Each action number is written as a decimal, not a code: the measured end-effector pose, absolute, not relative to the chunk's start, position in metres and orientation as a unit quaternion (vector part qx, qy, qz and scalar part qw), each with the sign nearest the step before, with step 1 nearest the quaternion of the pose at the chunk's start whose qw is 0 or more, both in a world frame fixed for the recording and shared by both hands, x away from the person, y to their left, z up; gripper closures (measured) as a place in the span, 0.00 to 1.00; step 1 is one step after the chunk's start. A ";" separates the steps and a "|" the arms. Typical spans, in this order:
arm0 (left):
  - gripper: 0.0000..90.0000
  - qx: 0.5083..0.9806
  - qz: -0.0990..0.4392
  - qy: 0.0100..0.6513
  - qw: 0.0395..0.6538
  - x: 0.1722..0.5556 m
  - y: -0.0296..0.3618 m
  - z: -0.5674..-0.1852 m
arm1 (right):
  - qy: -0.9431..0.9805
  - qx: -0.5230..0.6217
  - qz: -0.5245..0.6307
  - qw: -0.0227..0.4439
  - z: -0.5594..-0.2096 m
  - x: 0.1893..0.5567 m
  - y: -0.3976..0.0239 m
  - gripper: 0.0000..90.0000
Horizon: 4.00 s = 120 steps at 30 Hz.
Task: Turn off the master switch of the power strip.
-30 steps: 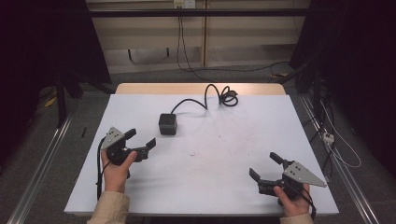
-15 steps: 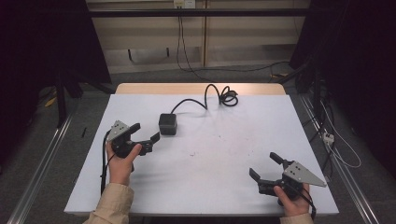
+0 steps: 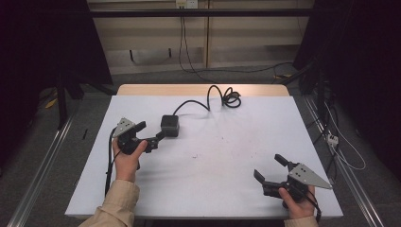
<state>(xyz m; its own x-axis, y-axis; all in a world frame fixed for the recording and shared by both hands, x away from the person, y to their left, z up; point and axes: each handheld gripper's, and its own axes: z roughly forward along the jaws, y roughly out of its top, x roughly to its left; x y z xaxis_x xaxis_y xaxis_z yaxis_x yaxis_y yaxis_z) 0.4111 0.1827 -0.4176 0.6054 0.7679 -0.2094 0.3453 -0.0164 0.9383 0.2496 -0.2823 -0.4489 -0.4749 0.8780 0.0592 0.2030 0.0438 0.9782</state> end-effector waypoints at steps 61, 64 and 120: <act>0.11 0.687 0.193 0.407 0.570 0.441 0.173 -0.416 | 0.659 0.410 0.552 0.306 -0.450 0.251 -0.287 0.05; 0.12 0.683 0.194 0.411 0.572 0.443 0.173 -0.418 | 0.660 0.409 0.552 0.306 -0.449 0.251 -0.286 0.05; 0.61 0.715 0.183 0.407 0.538 0.467 0.157 -0.417 | 0.658 0.411 0.551 0.307 -0.450 0.251 -0.290 0.06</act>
<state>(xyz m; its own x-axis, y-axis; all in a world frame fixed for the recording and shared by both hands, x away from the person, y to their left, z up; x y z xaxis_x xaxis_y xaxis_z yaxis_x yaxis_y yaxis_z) 0.4671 0.1571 -0.4173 0.6021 0.7790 -0.1751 0.3844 -0.0906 0.9187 0.2512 -0.2899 -0.4499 -0.4735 0.8794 0.0494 0.2028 0.0542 0.9777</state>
